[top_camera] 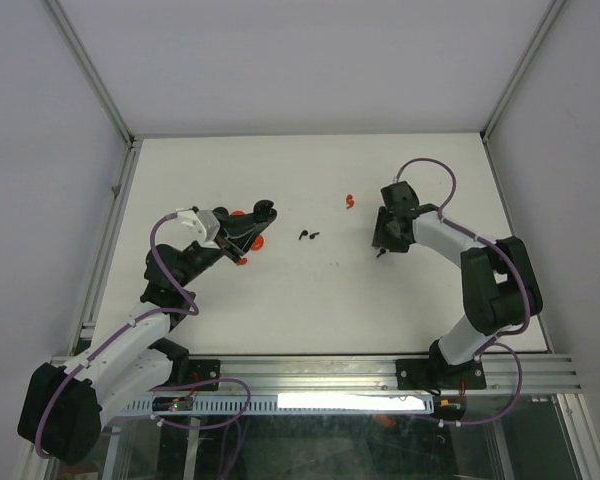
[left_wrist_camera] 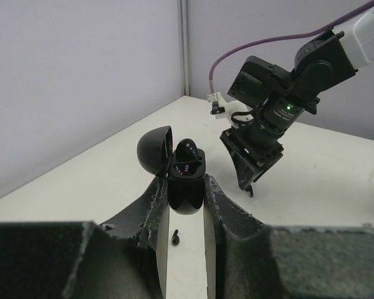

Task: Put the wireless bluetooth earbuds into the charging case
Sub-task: Pick up the earbud from the center of the board.

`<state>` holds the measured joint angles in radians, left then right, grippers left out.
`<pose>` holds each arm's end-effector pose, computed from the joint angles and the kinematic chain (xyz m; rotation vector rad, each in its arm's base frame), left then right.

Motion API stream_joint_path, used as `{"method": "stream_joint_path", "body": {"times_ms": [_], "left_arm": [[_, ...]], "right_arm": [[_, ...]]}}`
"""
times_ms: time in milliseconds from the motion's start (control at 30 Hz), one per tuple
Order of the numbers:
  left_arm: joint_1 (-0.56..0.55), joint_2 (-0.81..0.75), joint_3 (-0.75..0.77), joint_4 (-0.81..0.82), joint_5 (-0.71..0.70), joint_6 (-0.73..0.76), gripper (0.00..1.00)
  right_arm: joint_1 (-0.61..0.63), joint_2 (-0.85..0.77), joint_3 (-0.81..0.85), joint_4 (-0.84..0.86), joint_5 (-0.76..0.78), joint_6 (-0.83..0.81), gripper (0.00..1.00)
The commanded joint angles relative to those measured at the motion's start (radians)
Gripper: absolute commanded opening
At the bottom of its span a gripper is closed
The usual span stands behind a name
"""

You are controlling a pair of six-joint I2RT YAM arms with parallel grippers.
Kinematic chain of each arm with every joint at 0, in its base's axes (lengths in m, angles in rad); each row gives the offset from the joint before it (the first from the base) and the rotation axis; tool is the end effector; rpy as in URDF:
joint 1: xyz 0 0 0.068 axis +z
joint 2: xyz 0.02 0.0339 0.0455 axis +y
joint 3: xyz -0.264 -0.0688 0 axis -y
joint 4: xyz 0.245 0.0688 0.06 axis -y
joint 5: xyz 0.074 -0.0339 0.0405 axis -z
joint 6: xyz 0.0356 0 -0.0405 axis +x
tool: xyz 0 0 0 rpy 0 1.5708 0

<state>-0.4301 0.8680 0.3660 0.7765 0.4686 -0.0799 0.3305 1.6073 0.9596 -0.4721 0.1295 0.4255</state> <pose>0.1704 -0.0958 0.2783 0.6302 1.2092 -0.7336 0.2936 0.0959 0.1790 0.1668 2.6701 0.0653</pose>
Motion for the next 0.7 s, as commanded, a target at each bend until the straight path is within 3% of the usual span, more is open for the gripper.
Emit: {"method": "stream_joint_path", "body": {"times_ms": [0, 267, 667], "left_arm": [[0.007, -0.020, 0.044, 0.018, -0.009, 0.025, 0.00], [0.007, -0.022, 0.044, 0.015, -0.008, 0.028, 0.00], [0.007, -0.025, 0.044, 0.012, -0.010, 0.030, 0.00]], "right_arm": [[-0.002, 0.031, 0.054, 0.026, -0.013, 0.001, 0.45], [0.003, 0.059, 0.064, 0.000, -0.015, -0.011, 0.36], [0.062, 0.132, 0.112, -0.079, 0.078, -0.041, 0.35]]}}
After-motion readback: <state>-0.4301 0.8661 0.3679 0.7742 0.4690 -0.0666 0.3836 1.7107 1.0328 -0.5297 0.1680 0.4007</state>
